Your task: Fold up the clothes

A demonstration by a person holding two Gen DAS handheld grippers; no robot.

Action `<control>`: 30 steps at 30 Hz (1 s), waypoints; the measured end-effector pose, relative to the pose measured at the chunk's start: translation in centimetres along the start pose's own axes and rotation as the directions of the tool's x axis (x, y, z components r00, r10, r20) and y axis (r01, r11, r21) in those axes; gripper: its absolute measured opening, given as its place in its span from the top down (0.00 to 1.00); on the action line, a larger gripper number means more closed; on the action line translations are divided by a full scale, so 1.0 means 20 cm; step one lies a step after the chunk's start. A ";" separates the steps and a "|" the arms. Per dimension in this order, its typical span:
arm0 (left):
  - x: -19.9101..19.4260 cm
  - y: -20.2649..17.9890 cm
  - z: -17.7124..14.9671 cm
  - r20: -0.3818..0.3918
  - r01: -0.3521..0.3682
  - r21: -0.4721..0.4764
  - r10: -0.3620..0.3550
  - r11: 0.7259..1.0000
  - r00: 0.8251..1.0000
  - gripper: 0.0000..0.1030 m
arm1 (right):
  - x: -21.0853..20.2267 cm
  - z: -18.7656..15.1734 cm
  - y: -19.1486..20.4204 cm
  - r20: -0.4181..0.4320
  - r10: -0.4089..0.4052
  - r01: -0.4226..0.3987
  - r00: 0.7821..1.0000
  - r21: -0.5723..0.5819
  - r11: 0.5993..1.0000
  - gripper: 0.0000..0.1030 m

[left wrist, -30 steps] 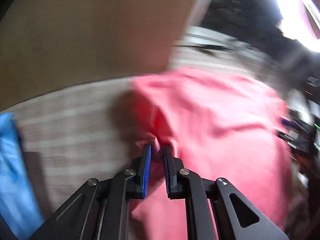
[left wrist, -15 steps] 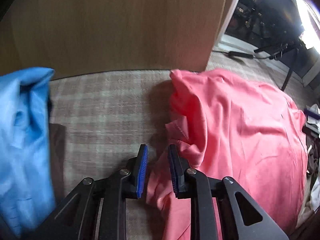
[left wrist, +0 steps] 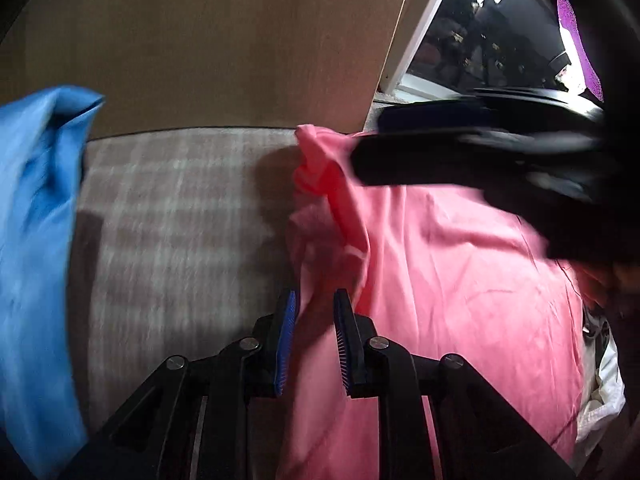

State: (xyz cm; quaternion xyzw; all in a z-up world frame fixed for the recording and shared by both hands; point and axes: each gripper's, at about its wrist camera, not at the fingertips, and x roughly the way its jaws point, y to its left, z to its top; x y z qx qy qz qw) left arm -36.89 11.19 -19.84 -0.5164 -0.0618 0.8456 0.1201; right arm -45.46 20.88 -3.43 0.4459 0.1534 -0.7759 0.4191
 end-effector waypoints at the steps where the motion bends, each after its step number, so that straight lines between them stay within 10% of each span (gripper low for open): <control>1: -0.02 0.00 -0.02 0.007 -0.001 -0.006 0.001 1.000 1.000 0.83 | 0.05 0.00 0.02 -0.023 -0.003 0.002 1.000 -0.021 1.000 0.63; 6: -0.11 0.03 -0.09 0.030 0.004 -0.020 -0.003 1.000 1.000 0.83 | 0.22 -0.06 0.05 -0.132 -0.044 0.032 0.990 -0.092 0.995 0.64; 9: -0.12 0.04 -0.09 0.039 0.008 -0.022 -0.007 1.000 0.999 0.83 | 0.25 -0.10 0.03 -0.165 -0.068 0.051 0.984 -0.100 0.994 0.95; 18: -0.14 0.05 -0.08 0.042 0.035 0.001 -0.035 0.999 0.998 0.83 | -0.18 -0.17 -0.13 0.071 0.009 -0.020 0.997 0.149 0.989 0.95; 30: -0.05 -0.13 -0.03 -0.025 0.162 0.053 -0.160 0.985 0.987 0.75 | -0.16 -0.51 -0.32 -0.024 -0.063 0.067 0.998 0.273 0.960 0.95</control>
